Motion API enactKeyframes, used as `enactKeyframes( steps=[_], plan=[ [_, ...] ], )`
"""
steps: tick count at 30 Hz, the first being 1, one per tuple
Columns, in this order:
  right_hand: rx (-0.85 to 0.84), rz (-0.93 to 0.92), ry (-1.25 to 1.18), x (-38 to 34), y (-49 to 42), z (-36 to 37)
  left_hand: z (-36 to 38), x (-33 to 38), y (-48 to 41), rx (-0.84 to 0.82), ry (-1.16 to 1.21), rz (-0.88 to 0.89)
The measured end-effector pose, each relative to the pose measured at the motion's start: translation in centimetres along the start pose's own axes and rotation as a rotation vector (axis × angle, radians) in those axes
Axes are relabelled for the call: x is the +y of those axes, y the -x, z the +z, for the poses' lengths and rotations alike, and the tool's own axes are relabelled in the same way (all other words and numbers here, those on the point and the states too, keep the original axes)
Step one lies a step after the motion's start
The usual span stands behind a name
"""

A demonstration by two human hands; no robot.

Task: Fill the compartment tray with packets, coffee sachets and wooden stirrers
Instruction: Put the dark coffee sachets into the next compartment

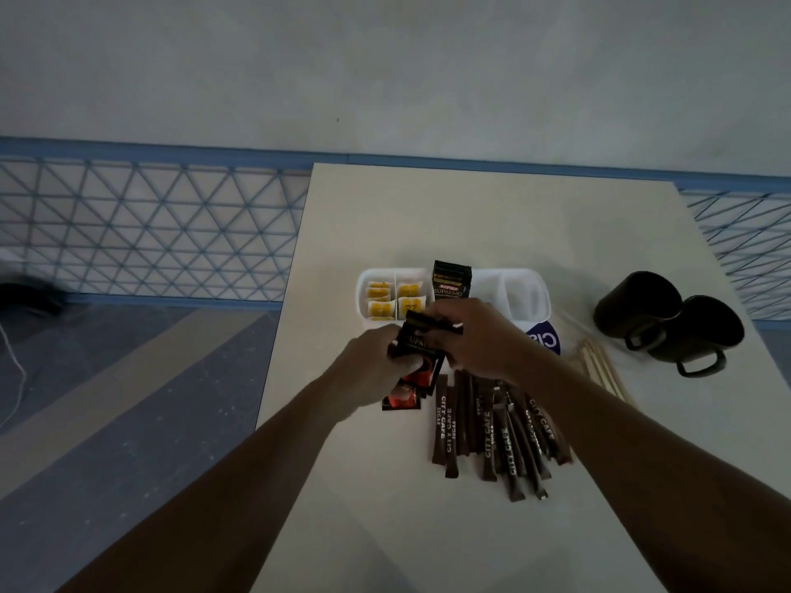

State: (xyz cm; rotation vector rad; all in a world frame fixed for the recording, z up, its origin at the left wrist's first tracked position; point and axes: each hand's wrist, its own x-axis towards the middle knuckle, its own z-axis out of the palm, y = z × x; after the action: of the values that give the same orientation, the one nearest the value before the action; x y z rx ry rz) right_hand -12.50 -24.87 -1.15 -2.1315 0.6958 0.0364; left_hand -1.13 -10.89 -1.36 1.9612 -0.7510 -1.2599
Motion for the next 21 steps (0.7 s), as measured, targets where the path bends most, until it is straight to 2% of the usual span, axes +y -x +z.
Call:
enactKeyframes(
  steps=[7,11,14,16,18,21],
  plan=[
    [0.172,0.079,-0.210,0.7,-1.3,-2.3,0.9,2.4,-3.0,0.152,0.153,0.067],
    [0.229,0.124,-0.182,1.3,-1.9,-2.6,1.8,3.7,-4.7,0.161,0.128,0.093],
    [0.314,0.174,-0.093,1.9,-2.6,-3.5,2.2,4.3,-5.9,0.141,0.059,0.132],
    [0.348,0.200,-0.052,2.1,-2.9,-4.1,2.1,4.7,-6.5,0.166,-0.081,0.172],
    [0.348,0.220,-0.038,2.5,-3.4,-4.5,1.6,5.0,-7.1,0.219,-0.229,0.201],
    [0.334,0.252,-0.002,3.1,-3.9,-4.6,0.6,4.9,-7.8,0.261,-0.331,0.203]
  ],
)
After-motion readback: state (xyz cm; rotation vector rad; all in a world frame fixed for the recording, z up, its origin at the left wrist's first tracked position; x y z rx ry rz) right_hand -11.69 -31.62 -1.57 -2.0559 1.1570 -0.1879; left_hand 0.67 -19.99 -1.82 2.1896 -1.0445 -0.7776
